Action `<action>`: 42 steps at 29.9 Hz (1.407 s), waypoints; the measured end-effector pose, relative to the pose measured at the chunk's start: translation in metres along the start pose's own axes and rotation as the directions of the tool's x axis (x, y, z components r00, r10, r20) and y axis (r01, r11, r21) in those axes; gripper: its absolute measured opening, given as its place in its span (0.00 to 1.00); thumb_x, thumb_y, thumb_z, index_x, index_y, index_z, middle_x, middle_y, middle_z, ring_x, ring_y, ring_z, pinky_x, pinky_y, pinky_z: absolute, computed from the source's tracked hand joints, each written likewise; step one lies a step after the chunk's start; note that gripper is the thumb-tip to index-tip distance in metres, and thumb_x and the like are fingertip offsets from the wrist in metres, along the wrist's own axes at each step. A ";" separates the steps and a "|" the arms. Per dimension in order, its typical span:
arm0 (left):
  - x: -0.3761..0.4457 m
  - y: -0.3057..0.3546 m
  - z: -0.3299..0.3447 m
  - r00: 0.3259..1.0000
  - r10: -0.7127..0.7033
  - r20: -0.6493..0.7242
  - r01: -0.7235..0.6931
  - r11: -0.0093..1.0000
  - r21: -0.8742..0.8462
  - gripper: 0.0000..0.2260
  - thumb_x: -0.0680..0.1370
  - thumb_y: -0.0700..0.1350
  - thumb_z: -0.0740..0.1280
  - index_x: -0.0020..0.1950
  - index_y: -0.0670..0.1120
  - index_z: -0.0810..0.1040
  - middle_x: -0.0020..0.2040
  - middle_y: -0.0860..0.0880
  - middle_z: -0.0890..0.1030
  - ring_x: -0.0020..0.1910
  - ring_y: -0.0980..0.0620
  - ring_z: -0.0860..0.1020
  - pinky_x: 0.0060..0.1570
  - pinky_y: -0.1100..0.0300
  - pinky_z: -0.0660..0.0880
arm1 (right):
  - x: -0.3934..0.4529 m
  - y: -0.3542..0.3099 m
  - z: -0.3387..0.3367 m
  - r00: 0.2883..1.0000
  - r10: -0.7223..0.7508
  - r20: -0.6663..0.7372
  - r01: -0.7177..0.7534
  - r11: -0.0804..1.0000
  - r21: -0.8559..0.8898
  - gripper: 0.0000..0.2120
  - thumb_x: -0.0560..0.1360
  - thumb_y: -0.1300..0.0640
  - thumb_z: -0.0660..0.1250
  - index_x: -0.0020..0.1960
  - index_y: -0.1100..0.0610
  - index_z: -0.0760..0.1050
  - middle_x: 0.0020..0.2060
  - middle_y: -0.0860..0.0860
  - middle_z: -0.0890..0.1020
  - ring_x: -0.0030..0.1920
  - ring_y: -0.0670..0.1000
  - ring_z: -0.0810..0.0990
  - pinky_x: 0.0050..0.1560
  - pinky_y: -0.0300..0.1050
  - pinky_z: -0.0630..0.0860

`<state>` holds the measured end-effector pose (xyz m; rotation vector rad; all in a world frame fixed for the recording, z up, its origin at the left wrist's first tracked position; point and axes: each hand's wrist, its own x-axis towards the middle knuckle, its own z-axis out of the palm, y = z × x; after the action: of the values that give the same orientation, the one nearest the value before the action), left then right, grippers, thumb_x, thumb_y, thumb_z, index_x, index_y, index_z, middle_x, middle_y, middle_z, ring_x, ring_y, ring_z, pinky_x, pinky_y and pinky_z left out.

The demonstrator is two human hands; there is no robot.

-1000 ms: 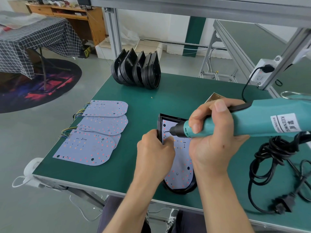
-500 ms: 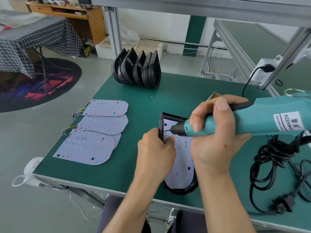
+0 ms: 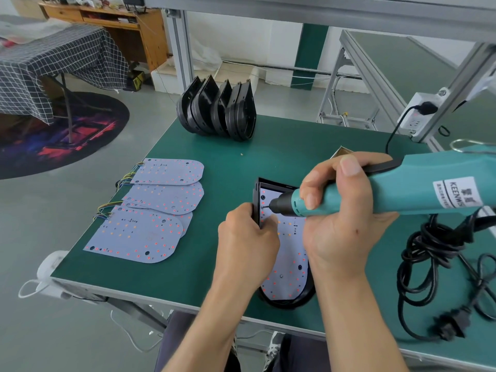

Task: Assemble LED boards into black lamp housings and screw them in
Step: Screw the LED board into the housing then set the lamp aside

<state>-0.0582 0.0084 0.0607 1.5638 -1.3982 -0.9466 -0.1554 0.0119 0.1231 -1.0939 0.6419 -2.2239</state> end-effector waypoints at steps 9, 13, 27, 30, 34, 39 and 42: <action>0.000 -0.002 0.002 1.000 0.031 -0.004 -0.031 0.999 -0.009 0.17 0.79 0.48 0.68 0.35 0.46 0.65 0.23 0.56 0.66 0.22 0.52 0.62 0.19 0.67 0.59 | 0.001 0.002 -0.002 1.000 0.004 0.006 -0.004 1.000 0.004 0.09 0.76 0.60 0.65 0.41 0.47 0.76 0.29 0.50 0.79 0.24 0.52 0.70 0.33 0.43 0.69; 0.007 -0.008 0.008 0.999 -0.025 0.040 0.026 0.999 -0.021 0.17 0.78 0.49 0.67 0.34 0.48 0.64 0.22 0.58 0.67 0.24 0.52 0.62 0.25 0.61 0.66 | 0.002 0.002 -0.004 0.999 0.024 0.023 -0.024 1.000 -0.009 0.07 0.77 0.59 0.66 0.43 0.49 0.79 0.33 0.52 0.82 0.25 0.52 0.72 0.35 0.42 0.71; 0.036 -0.024 0.024 0.937 -0.264 0.230 0.294 0.950 -0.105 0.21 0.78 0.54 0.71 0.28 0.50 0.70 0.23 0.59 0.66 0.23 0.55 0.63 0.28 0.64 0.61 | 0.039 -0.004 -0.085 0.776 0.414 -0.476 -0.323 0.909 0.263 0.11 0.83 0.53 0.65 0.42 0.52 0.73 0.33 0.47 0.79 0.26 0.45 0.70 0.32 0.38 0.68; 0.036 -0.013 0.016 0.963 -0.230 0.140 0.219 0.972 0.088 0.26 0.76 0.66 0.68 0.30 0.50 0.65 0.25 0.57 0.68 0.25 0.53 0.67 0.28 0.59 0.62 | 0.029 0.003 -0.115 0.731 0.496 -0.469 -0.363 0.864 0.348 0.09 0.82 0.52 0.67 0.45 0.53 0.73 0.35 0.46 0.77 0.28 0.43 0.69 0.34 0.36 0.68; 0.046 0.000 0.006 0.995 0.029 -0.096 -0.005 0.969 0.247 0.21 0.77 0.66 0.67 0.46 0.47 0.77 0.44 0.52 0.79 0.46 0.49 0.76 0.51 0.50 0.74 | 0.022 0.014 -0.142 0.712 0.562 -0.422 -0.405 0.819 0.407 0.09 0.80 0.51 0.70 0.43 0.53 0.75 0.36 0.47 0.76 0.28 0.43 0.69 0.32 0.35 0.69; 0.072 0.050 0.040 0.871 0.477 0.117 -0.490 0.858 0.151 0.04 0.78 0.46 0.72 0.43 0.50 0.81 0.39 0.55 0.81 0.41 0.54 0.78 0.46 0.55 0.76 | 0.027 0.022 -0.159 0.718 0.607 -0.342 -0.410 0.765 0.497 0.09 0.80 0.51 0.69 0.43 0.54 0.76 0.35 0.46 0.75 0.27 0.42 0.68 0.30 0.34 0.68; 0.100 0.073 0.089 0.762 0.485 0.430 -0.636 0.685 0.356 0.04 0.79 0.47 0.70 0.49 0.51 0.85 0.46 0.53 0.85 0.53 0.48 0.80 0.57 0.51 0.75 | 0.026 0.024 -0.165 0.729 0.607 -0.317 -0.400 0.753 0.523 0.08 0.77 0.51 0.71 0.42 0.54 0.76 0.34 0.46 0.74 0.27 0.42 0.68 0.29 0.34 0.69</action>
<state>-0.1575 -0.1031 0.0922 1.1836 -2.3172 -0.4638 -0.2963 0.0048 0.0317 -0.0982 0.5308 -1.9735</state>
